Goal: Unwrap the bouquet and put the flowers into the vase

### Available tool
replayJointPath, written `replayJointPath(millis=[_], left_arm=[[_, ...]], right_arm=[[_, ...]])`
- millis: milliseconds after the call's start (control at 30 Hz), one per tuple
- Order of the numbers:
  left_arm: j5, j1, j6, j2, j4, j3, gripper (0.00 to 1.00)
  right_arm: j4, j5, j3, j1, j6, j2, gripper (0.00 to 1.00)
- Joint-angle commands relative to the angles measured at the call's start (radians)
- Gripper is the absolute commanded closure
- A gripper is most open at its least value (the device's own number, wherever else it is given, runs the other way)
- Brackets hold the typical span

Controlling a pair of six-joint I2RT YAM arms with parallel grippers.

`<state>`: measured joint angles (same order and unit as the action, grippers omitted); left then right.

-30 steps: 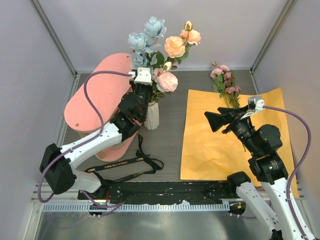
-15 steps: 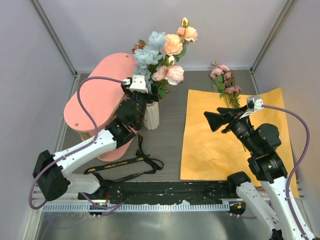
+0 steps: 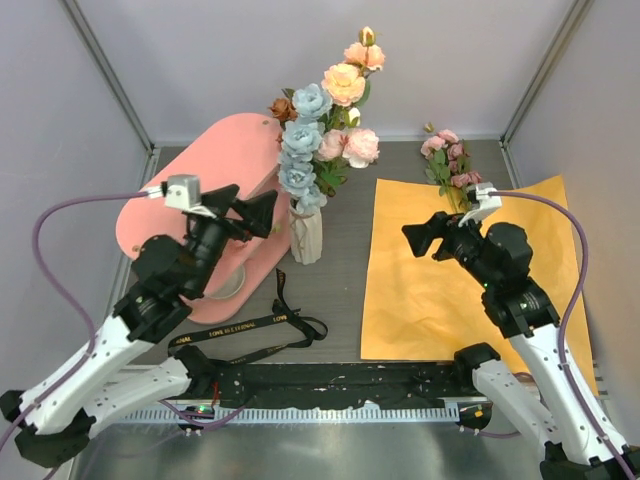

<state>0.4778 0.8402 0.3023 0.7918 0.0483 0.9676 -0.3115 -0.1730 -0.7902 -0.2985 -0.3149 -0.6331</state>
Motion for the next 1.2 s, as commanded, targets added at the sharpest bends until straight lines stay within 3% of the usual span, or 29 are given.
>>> replayJointPath(millis=[0, 267, 500, 633, 667, 800, 900, 1000, 1167], left_arm=[[-0.214, -0.029, 0.126, -0.126, -0.179, -0.032, 0.06], [-0.418, -0.029, 0.186, -0.235, -0.199, -0.084, 0.06], [-0.689, -0.029, 0.163, -0.304, -0.246, -0.069, 0.06], [-0.792, -0.029, 0.127, -0.327, -0.291, -0.063, 0.05], [-0.807, -0.029, 0.120, -0.332, -0.300, -0.061, 0.05], [-0.857, -0.029, 0.078, -0.341, -0.366, -0.044, 0.04], [-0.855, -0.029, 0.035, -0.341, -0.424, -0.024, 0.04], [-0.854, -0.029, -0.002, -0.342, -0.482, -0.003, 0.04], [-0.841, -0.029, -0.043, -0.362, -0.507, -0.001, 0.04]], right_arm=[[-0.090, 0.113, -0.046, -0.002, 0.079, -0.066, 0.21], [-0.104, 0.168, -0.017, -0.002, 0.109, -0.195, 0.22], [-0.175, 0.314, -0.073, -0.014, 0.190, -0.396, 0.22], [-0.204, 0.570, -0.145, -0.025, 0.302, -0.581, 0.21], [-0.193, 0.704, -0.171, -0.025, 0.363, -0.620, 0.19], [-0.080, 0.899, -0.240, -0.008, 0.502, -0.868, 0.18], [0.018, 0.830, -0.316, 0.073, 0.528, -0.960, 0.26], [0.072, 0.773, -0.386, 0.140, 0.559, -1.068, 0.42], [0.163, 0.773, -0.415, 0.150, 0.683, -1.209, 0.51]])
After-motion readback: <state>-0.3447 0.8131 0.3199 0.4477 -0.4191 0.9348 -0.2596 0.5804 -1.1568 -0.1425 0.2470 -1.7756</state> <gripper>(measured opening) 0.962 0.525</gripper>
